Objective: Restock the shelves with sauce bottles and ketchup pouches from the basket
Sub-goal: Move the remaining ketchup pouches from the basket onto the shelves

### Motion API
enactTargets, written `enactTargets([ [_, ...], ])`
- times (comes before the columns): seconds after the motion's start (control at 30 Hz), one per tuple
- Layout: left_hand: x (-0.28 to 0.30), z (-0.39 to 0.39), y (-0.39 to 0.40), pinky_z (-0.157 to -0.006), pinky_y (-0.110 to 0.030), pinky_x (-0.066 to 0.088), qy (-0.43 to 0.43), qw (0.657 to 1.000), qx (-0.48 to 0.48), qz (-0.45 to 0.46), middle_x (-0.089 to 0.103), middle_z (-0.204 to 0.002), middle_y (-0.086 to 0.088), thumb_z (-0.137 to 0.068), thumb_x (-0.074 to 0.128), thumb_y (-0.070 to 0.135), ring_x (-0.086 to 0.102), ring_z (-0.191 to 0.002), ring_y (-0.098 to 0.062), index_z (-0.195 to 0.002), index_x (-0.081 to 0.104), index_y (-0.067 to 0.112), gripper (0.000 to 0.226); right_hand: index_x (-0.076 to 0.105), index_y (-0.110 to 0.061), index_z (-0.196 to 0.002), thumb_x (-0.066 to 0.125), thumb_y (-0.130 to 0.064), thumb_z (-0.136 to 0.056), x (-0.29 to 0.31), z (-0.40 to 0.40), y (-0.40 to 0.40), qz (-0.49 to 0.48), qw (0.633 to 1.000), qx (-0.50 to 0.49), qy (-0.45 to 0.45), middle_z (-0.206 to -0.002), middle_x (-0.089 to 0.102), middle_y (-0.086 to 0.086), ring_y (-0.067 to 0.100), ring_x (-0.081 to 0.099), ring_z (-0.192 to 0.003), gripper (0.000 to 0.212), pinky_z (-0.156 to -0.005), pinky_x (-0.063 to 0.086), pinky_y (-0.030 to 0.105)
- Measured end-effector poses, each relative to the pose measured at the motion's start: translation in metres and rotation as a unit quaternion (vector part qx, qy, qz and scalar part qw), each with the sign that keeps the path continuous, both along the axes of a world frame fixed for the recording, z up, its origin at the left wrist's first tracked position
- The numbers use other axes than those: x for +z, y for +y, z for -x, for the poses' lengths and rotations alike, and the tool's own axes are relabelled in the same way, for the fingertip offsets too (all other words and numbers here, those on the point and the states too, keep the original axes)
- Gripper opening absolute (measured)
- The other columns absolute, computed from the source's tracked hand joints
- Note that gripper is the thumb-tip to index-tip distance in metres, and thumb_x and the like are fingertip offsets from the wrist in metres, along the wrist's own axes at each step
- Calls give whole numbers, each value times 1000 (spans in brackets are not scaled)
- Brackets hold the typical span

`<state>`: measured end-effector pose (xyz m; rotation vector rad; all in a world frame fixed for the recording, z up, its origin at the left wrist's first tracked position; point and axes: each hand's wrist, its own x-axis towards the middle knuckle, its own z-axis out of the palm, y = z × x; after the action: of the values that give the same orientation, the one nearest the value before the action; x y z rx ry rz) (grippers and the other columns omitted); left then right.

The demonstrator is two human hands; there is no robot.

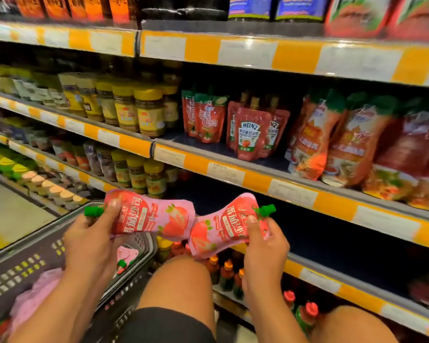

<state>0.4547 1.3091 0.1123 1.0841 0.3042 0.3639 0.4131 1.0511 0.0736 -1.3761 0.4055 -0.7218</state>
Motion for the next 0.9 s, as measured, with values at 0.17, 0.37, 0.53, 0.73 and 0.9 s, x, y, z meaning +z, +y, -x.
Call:
enactTargets([
  [0.17,7,1,-64,-73,-38,65,3,998,-69,-10,79,-100,-10,-92,75,21,77,-89,-18,-108,70,7,22,71,-28,-85,66,-30,-100,5,24,-59,-35,997,-67,-18,-78,73,-4,3,67,-67,16,-55,49,17],
  [0.37,-11,2,-129,-79,-45,64,58,988,-136,-37,79,-98,-14,-87,81,26,77,-89,-24,-103,70,5,28,72,-27,-84,66,-27,-100,-9,52,-114,-89,987,-136,-12,-78,74,-3,7,69,-68,17,-54,50,19],
  [0.53,-33,3,-183,-74,-41,64,101,979,-176,-35,77,-98,-20,-85,83,24,75,-83,-26,-108,67,0,36,69,-21,-78,68,-21,-98,-20,79,-162,-113,970,-215,1,-68,69,-9,2,61,-60,20,-49,45,16],
  [0.73,-39,0,-244,-84,-48,63,112,959,-259,-31,77,-106,-18,-92,77,19,76,-91,-23,-102,66,6,20,71,-17,-86,71,-24,-97,-25,107,-212,-127,947,-295,11,-66,67,-13,0,58,-58,13,-52,46,20],
  [0.9,-42,-4,-295,-71,-41,64,118,950,-287,-45,78,-90,-12,-95,74,15,77,-82,-19,-93,64,7,12,70,-10,-119,73,-26,-95,-24,116,-244,-184,925,-333,7,-104,73,6,14,64,-82,30,-71,53,34],
])
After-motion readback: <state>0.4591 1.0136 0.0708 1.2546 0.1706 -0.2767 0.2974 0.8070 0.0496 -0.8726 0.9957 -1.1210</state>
